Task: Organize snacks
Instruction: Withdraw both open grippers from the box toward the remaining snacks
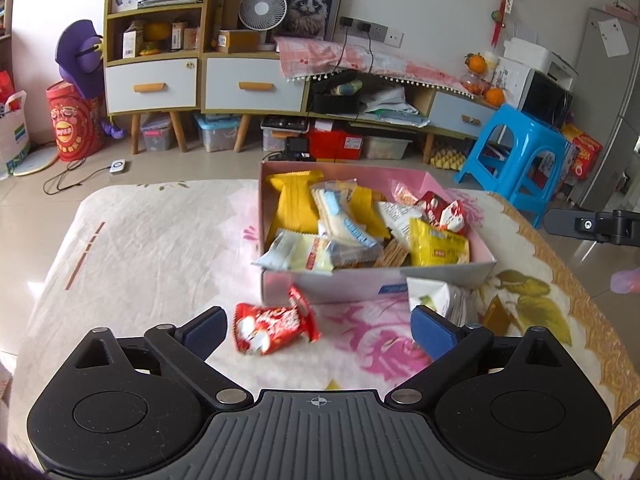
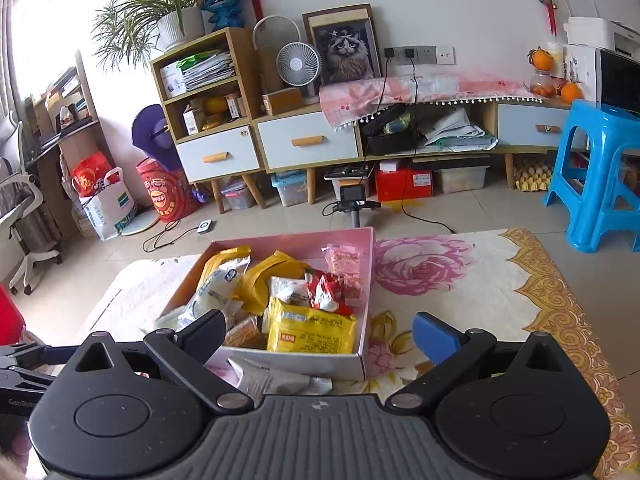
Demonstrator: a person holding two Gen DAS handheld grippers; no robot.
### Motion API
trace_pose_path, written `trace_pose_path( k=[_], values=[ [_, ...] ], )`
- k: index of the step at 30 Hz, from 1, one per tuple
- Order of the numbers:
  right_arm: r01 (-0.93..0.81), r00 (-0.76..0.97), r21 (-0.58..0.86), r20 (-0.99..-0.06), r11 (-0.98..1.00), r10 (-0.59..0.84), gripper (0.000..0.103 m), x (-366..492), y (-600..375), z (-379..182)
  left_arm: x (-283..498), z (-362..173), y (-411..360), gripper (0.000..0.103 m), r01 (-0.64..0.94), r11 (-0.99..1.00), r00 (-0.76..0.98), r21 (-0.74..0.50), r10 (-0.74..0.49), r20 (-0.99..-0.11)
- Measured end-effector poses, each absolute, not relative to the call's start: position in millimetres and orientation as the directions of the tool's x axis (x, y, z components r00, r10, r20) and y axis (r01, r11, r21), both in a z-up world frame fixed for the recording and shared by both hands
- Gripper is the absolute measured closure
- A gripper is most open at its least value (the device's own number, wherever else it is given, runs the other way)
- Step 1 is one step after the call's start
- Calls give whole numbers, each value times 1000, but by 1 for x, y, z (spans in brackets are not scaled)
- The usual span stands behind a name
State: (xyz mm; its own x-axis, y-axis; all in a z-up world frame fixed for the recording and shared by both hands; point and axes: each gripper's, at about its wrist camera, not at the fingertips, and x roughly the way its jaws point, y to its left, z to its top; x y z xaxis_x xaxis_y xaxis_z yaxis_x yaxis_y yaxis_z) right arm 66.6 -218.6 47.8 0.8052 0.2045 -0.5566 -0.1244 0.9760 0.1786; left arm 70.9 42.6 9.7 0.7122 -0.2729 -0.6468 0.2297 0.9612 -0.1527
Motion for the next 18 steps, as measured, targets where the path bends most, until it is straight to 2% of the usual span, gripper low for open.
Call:
trace_pose_path(
  k=[18],
  values=[
    [-228, 767, 48, -607, 972, 210, 9, 33, -204, 12, 48, -19, 61, 3, 267, 958, 718, -107, -271, -642]
  ],
)
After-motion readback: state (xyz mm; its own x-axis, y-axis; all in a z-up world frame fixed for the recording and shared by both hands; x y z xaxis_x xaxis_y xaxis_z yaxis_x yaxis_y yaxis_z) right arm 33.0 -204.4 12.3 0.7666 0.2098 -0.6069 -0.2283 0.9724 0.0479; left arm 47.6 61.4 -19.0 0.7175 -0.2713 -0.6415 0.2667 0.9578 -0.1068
